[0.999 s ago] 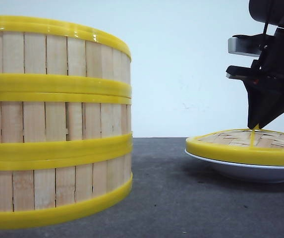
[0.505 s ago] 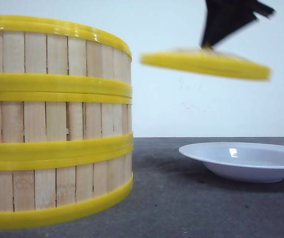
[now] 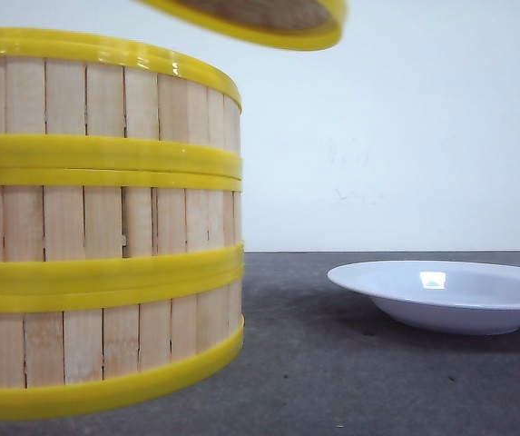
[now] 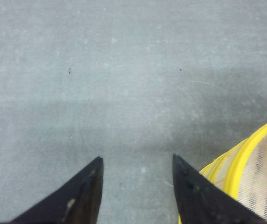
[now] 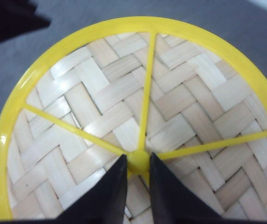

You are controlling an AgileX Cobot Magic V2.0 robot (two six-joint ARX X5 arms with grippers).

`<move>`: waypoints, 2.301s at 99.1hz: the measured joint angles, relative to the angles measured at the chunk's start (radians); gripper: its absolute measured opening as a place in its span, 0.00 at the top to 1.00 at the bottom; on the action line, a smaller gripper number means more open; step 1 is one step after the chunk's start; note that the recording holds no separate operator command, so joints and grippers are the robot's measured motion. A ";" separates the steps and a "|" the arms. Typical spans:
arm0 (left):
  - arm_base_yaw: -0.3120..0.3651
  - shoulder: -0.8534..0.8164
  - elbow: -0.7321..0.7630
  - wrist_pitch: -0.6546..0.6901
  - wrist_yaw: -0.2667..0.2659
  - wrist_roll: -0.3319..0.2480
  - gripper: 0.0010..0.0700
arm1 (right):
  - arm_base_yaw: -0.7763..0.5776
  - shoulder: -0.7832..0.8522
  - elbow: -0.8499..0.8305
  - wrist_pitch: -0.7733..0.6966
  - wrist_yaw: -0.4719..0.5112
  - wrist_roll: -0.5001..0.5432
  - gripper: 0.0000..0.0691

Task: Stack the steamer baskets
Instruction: 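Lift the lid off the white plate and lower it onto the stack, then settle the lid on the top basket and open the right gripper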

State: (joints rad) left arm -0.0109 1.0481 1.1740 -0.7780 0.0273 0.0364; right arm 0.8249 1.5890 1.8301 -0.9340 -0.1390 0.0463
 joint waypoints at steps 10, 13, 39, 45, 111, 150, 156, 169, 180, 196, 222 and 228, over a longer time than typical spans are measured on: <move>0.000 0.000 0.000 0.000 0.000 0.000 0.61 | 0.035 0.064 0.054 -0.020 0.000 -0.019 0.92; 0.000 0.000 0.000 -0.001 0.000 0.000 0.61 | 0.043 0.079 0.063 -0.019 0.000 -0.023 0.92; 0.000 0.000 0.000 -0.001 0.000 0.000 0.61 | 0.079 0.154 0.083 -0.022 -0.001 -0.043 0.92; 0.000 0.000 0.000 0.000 0.000 0.000 0.61 | 0.082 0.161 0.083 -0.019 -0.015 -0.044 0.92; 0.000 0.000 0.000 0.000 0.000 0.000 0.61 | 0.123 0.240 0.085 0.003 -0.042 -0.069 0.92; 0.000 0.001 0.000 -0.004 0.000 0.000 0.61 | 0.129 0.265 0.102 0.015 -0.014 -0.076 0.93; 0.000 0.001 0.000 -0.005 0.000 0.000 0.61 | 0.127 0.265 0.102 0.018 -0.008 -0.076 0.93; 0.000 0.001 0.000 -0.005 0.000 0.000 0.61 | 0.120 0.265 0.102 0.019 -0.008 -0.076 0.93; 0.000 0.001 0.000 -0.005 0.000 0.000 0.61 | 0.109 0.266 0.102 0.022 -0.042 -0.072 0.93; 0.000 0.001 0.000 -0.005 0.000 0.000 0.61 | 0.077 0.272 0.102 0.031 -0.163 -0.065 0.93; 0.000 0.001 0.000 -0.004 0.000 0.000 0.61 | 0.048 0.275 0.102 0.034 -0.203 -0.055 0.93; 0.000 0.001 0.000 -0.004 0.000 0.000 0.61 | 0.042 0.276 0.102 0.033 -0.226 -0.051 0.93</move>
State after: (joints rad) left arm -0.0109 1.0489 1.1740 -0.7822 0.0273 0.0364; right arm 0.8673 1.8652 1.9320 -0.9009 -0.3653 -0.0048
